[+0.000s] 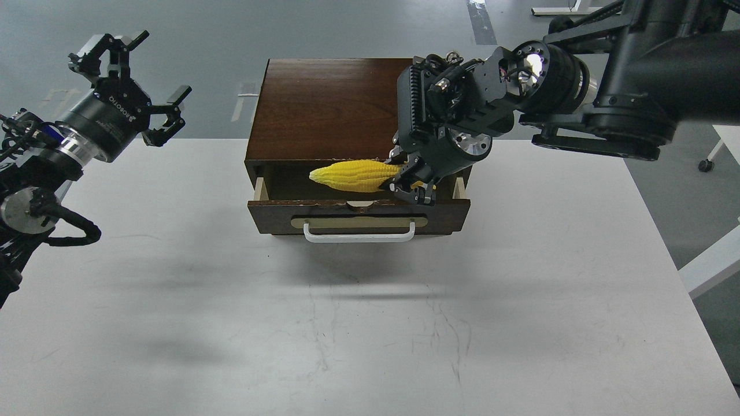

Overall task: Put corn in drawer with both arms
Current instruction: 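Lower the corn into the drawer and open the right gripper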

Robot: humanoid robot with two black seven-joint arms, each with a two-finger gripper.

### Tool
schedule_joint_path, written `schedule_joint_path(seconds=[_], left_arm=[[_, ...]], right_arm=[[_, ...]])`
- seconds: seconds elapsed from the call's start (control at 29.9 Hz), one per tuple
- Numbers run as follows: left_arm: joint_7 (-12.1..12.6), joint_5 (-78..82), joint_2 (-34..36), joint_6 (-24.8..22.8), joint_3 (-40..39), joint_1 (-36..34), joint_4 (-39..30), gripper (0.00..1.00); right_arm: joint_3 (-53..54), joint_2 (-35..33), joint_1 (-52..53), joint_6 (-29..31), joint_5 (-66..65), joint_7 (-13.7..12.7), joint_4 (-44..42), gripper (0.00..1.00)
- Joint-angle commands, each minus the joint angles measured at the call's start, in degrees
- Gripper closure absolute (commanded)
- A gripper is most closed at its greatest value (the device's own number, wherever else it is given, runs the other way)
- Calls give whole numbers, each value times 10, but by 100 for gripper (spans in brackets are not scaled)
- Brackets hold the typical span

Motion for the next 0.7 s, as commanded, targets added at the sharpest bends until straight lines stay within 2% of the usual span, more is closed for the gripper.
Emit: schedule_joint_path(seconds=[0.0,0.07,0.17,0.67], left_arm=[[0,-1,1,0,0,0,0,1],[-1,-1,1,0,0,0,0,2],[-1,-1,1,0,0,0,0,2],[0,-2,3,0,-6,0,-1,1]], right_arm=[[0,0,-1,0,0,0,1,64],[0,0,-1,0,0,0,0,62],[0,-1,-1,0,0,0,1,53],[0,0,0,0,1,0,1,46]])
